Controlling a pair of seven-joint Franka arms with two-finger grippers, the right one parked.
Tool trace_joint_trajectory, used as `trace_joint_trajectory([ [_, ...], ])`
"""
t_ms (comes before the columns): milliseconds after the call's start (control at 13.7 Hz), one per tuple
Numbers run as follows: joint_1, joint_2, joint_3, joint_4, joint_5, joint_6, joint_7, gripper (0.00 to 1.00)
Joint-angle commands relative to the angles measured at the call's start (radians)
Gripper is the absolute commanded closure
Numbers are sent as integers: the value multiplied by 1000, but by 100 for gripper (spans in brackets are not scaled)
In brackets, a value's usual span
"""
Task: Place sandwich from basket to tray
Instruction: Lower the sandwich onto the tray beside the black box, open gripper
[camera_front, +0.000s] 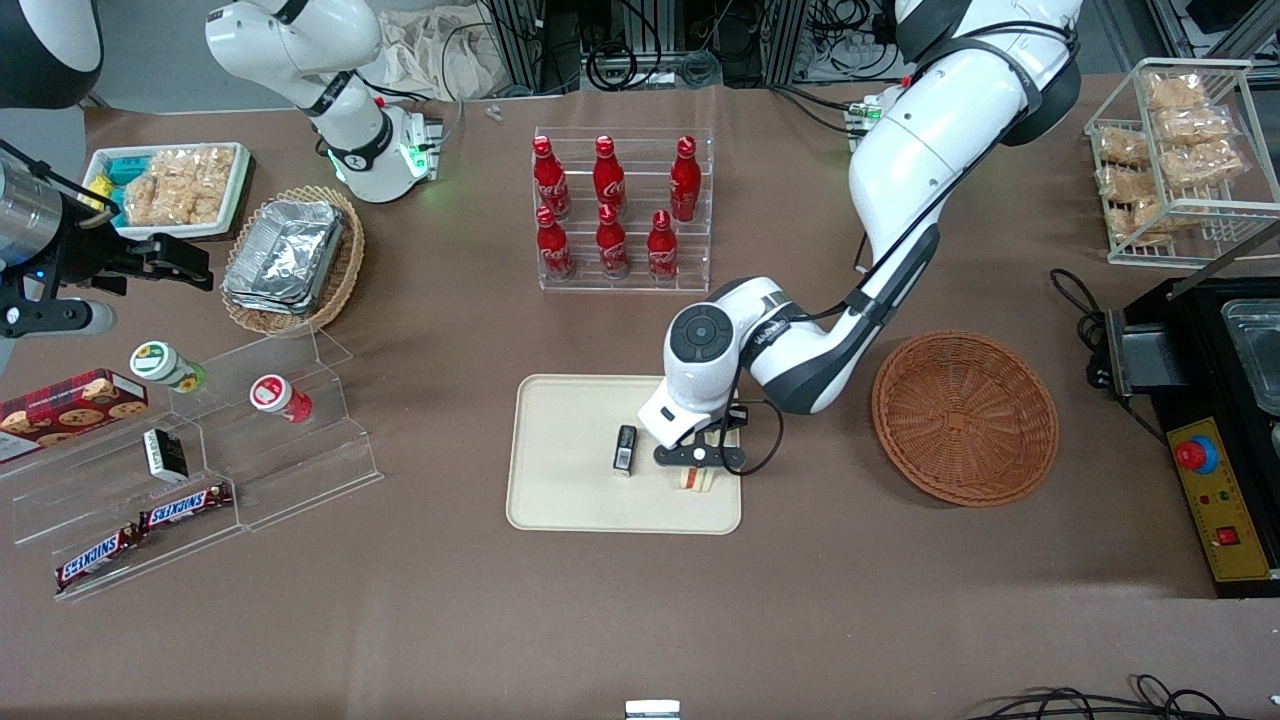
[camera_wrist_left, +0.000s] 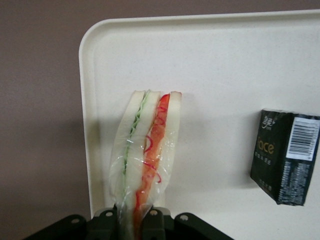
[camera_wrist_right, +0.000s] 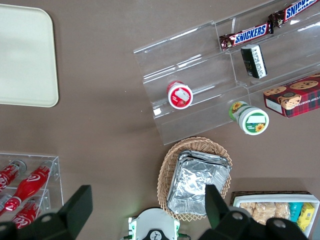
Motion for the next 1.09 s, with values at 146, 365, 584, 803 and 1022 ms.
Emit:
trace_joint_trajectory([
  [146,-4,19,8,31,15,3,-6,4],
  [365,-4,7,8,34,6,1,-16,2],
  [584,-2,-38,8,31,4,-28,-14,1],
  [803,-2,-125,8,36,6,-204,-16,2],
  [1022,1,-242,8,33,6,-360,-14,2],
])
